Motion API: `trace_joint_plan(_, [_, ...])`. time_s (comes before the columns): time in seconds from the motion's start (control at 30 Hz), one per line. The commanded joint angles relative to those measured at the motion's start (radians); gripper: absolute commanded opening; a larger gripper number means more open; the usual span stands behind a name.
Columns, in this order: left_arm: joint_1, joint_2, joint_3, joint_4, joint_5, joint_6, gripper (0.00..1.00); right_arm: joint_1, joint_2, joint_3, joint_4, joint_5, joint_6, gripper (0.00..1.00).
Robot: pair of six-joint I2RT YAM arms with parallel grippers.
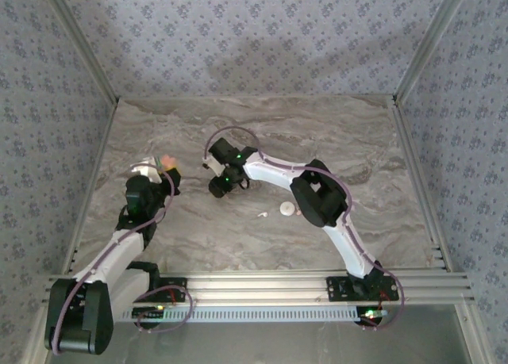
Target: Insert the wireless bluetooth earbuds into the charging case
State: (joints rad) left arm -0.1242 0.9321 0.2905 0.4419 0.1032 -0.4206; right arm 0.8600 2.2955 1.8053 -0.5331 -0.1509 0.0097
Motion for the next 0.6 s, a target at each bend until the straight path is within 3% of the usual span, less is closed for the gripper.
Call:
trace_joint_plan(0.0, [0.008, -0.027, -0.002, 0.002, -0.007, -0.009, 0.16, 0.011, 0.031, 0.022, -0.026, 0.057, 0.01, 0.49])
trace_joint_plan(0.23, [0.009, -0.042, -0.002, -0.012, -0.009, -0.004, 0.16, 0.033, -0.008, -0.025, -0.061, 0.114, 0.01, 0.43])
trace_joint_plan(0.57, [0.009, -0.057, 0.001, -0.029, 0.0, 0.006, 0.16, 0.049, -0.112, -0.132, -0.057, 0.136, 0.034, 0.27])
